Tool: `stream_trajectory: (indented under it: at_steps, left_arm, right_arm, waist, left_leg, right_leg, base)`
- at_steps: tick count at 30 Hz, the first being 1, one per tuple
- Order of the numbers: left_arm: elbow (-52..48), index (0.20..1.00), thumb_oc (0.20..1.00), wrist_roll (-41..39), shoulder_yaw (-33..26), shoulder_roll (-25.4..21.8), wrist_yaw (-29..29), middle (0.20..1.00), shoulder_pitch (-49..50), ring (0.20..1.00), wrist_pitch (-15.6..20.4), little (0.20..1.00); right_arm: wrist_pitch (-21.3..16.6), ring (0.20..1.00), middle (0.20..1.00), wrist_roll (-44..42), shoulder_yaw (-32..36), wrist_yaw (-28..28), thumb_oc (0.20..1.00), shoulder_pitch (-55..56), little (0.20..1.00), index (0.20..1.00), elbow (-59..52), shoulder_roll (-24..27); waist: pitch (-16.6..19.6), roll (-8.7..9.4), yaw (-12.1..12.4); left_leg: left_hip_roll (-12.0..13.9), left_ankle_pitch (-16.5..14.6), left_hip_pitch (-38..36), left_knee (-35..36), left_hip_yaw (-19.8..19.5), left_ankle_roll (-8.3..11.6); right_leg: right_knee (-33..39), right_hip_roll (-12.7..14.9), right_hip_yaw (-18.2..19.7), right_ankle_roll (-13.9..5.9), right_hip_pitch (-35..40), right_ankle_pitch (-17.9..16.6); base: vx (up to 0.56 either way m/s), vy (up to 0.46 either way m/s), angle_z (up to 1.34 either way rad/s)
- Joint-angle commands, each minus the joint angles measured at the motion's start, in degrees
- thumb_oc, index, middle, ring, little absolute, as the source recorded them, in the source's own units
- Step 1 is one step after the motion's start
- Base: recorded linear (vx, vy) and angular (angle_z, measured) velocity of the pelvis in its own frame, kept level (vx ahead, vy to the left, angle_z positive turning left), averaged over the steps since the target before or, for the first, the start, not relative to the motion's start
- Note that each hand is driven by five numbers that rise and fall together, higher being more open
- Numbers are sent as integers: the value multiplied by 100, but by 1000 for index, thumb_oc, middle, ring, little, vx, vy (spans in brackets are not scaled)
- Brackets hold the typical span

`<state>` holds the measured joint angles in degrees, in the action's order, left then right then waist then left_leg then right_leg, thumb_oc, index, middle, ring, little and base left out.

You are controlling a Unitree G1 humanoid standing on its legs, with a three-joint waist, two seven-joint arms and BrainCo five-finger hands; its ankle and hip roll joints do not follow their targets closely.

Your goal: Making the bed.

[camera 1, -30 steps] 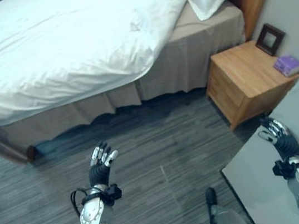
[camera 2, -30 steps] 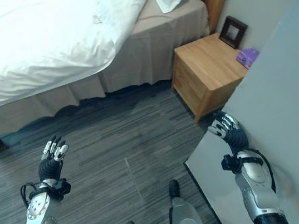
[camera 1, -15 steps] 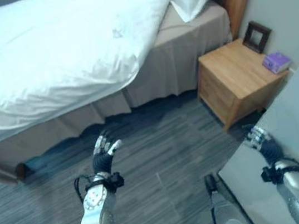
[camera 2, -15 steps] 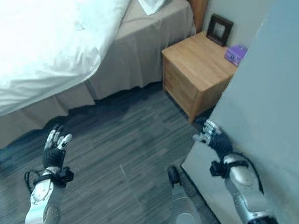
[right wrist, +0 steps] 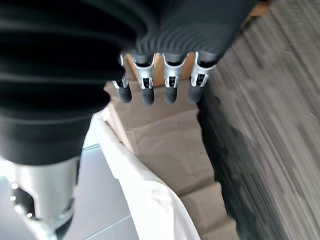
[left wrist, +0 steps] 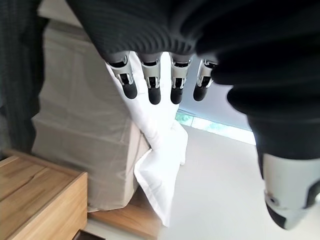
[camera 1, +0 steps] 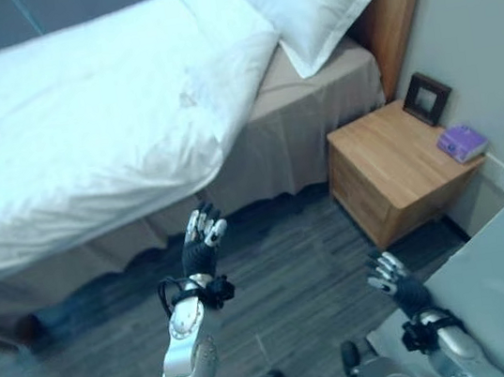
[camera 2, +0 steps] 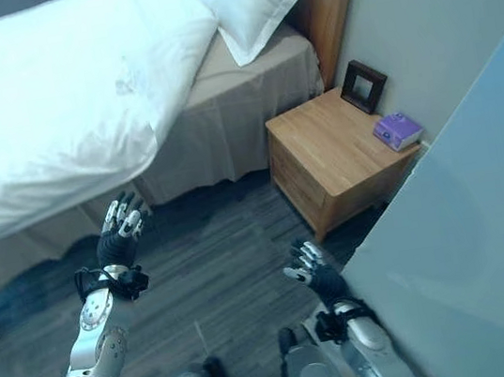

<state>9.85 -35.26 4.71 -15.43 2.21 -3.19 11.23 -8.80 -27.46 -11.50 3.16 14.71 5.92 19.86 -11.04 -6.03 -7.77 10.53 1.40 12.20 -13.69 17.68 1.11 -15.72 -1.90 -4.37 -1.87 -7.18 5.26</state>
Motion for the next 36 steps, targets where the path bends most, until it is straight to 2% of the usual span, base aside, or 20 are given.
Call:
stream_trajectory:
  at_steps: [1,3,6,9,12,13,14,15,16,17,18,19,20,22,23,24,25,26,33,36]
  left_arm:
    - [-354,1000,1000,139,-192,-447,-1,1000,62,1000,315,1000]
    - [-290,1000,1000,133,-340,-490,-1,1000,147,1000,308,1000]
    - [-199,1000,1000,184,-446,-505,26,1000,280,1000,317,1000]
    - [-64,1000,1000,169,-523,-529,13,1000,352,1000,317,1000]
    - [-11,1000,1000,159,-607,-576,163,1000,429,1000,333,1000]
    - [-102,1000,1000,200,-766,-741,290,1000,501,1000,321,1000]
    - [-101,1000,1000,200,-771,-741,290,1000,497,1000,320,1000]
    - [-135,1000,1000,296,-849,-875,361,1000,507,1000,320,1000]
    - [-135,1000,1000,295,-854,-875,361,1000,505,1000,319,1000]
    - [-154,1000,1000,350,-864,-923,368,1000,499,1000,318,1000]
    - [-238,1000,1000,425,-898,-979,321,1000,506,1000,313,1000]
    - [-241,1000,1000,425,-899,-978,321,1000,510,1000,311,1000]
    - [-256,1000,1000,401,-870,-981,260,1000,469,1000,313,1000]
    - [-230,1000,1000,365,-751,-969,222,1000,365,1000,314,1000]
    - [-92,1000,1000,319,-526,-912,174,1000,166,1000,316,1000]
    - [-82,1000,1000,318,-517,-909,174,1000,157,1000,321,1000]
    - [7,1000,1000,362,-398,-901,153,1000,55,1000,305,1000]
    - [81,1000,1000,427,-283,-904,130,1000,-36,1000,307,1000]
    - [180,1000,1000,538,-31,-799,-70,1000,44,1000,208,1000]
    - [245,1000,1000,529,-15,-704,-46,1000,104,1000,202,1000]
  right_arm:
    - [-513,1000,1000,-248,1626,-200,1000,-1071,1000,1000,184,560]
    - [-510,1000,1000,-202,1608,-166,1000,-1069,1000,1000,206,569]
    - [-468,1000,1000,-154,1636,-165,1000,-1077,1000,1000,234,574]
    - [-495,1000,1000,-181,1727,-150,1000,-1045,1000,1000,172,501]
    - [-552,1000,1000,-276,1721,-284,1000,-1235,1000,1000,227,368]
    - [-535,1000,1000,-406,1523,-211,1000,-1429,1000,1000,178,153]
    - [-535,1000,1000,-406,1521,-212,1000,-1438,1000,1000,181,153]
    - [-498,1000,1000,-365,1343,-172,1000,-1528,1000,1000,133,120]
    - [-497,1000,1000,-364,1341,-174,1000,-1533,1000,1000,133,120]
    - [-461,1000,1000,-340,1281,-138,1000,-1542,1000,1000,94,115]
    - [-383,1000,1000,-277,1241,-87,1000,-1497,1000,1000,97,87]
    - [-382,1000,1000,-276,1241,-87,1000,-1495,1000,1000,95,87]
    - [-350,1000,1000,-299,1259,-51,1000,-1449,1000,1000,128,85]
    - [-321,1000,1000,-301,1300,-23,1000,-1337,1000,1000,168,101]
    - [-353,1000,1000,-339,1351,-3,1000,-1221,1000,1000,210,99]
    - [-354,1000,1000,-340,1358,-2,1000,-1217,1000,1000,209,102]
    - [-366,1000,1000,-338,1350,8,1000,-1183,1000,1000,194,102]
    - [-369,1000,1000,-336,1352,14,1000,-1135,1000,1000,165,108]
    - [-359,1000,1000,-278,1369,48,1000,-1123,1000,1000,164,178]
    - [-365,1000,1000,-276,1343,47,1000,-1145,1000,1000,219,197]
  waist:
    - [-34,715,284]
    - [8,638,370]
    - [71,587,434]
    - [188,622,409]
    - [283,720,429]
    - [175,764,456]
    - [197,747,485]
    - [45,748,444]
    - [55,734,457]
    - [-19,730,433]
    - [-52,667,392]
    - [-53,662,382]
    - [-50,631,291]
    - [-84,641,100]
    - [-116,674,-144]
    - [-118,661,-145]
    - [-143,700,-223]
    - [-179,727,-299]
    - [-131,842,-373]
    - [-65,861,-339]
  left_leg:
    - [-687,596,-205,741,-656,345]
    - [-827,845,-177,1216,-1030,413]
    - [-900,1053,-255,1524,-1151,444]
    - [-883,829,-263,1300,-900,282]
    - [-910,487,-229,1011,-623,84]
    - [-848,193,-399,912,-298,-101]
    - [-815,216,-366,920,-273,-95]
    - [-823,48,-570,890,-183,-184]
    - [-800,70,-553,900,-171,-178]
    - [-807,-7,-707,936,-124,-204]
    - [-780,-110,-953,1032,-18,-198]
    - [-780,-110,-962,1041,-29,-197]
    - [-809,-180,-1083,1134,-95,-164]
    - [-918,-232,-1200,1173,-279,-170]
    - [-1060,-316,-1384,1266,-515,-192]
    - [-1054,-326,-1394,1274,-524,-194]
    - [-1116,-359,-1463,1280,-631,-198]
    - [-1151,-410,-1533,1281,-753,-202]
    - [-1331,-535,-1809,1390,-1063,-242]
    - [-1389,-628,-1827,1302,-1199,-240]
  right_leg:
    - [1681,249,354,-49,1207,-519]
    - [1682,158,451,-22,1339,-400]
    - [1695,72,633,-8,1597,-254]
    - [1694,155,707,-39,1747,-29]
    - [1542,371,852,-205,1718,33]
    - [336,481,938,-548,1167,-194]
    - [324,452,971,-540,1110,-220]
    - [-300,564,921,-707,768,-510]
    - [-293,541,934,-699,741,-539]
    - [-435,676,799,-709,543,-656]
    - [-227,959,471,-670,254,-927]
    - [-207,958,457,-670,274,-931]
    - [160,968,443,-671,117,-962]
    - [462,789,692,-712,-7,-1016]
    - [895,468,1269,-736,-360,-1118]
    - [898,464,1260,-739,-350,-1110]
    - [997,371,1422,-763,-490,-1199]
    - [1052,351,1412,-781,-520,-1243]
    - [1368,359,1276,-844,-533,-1559]
    - [1410,318,1462,-805,-413,-1547]
  base:
    - [434,72,42]
    - [346,52,47]
    - [400,81,-45]
    - [270,133,3]
    - [302,248,-41]
    - [296,273,-71]
    - [298,312,-99]
    - [90,116,-130]
    - [156,186,-94]
    - [150,139,-65]
    - [165,143,-27]
    - [205,120,-51]
    - [171,78,-45]
    - [268,116,9]
    - [237,93,62]
    - [239,73,92]
    - [141,19,92]
    - [179,3,70]
    - [125,-27,50]
    - [96,-49,28]
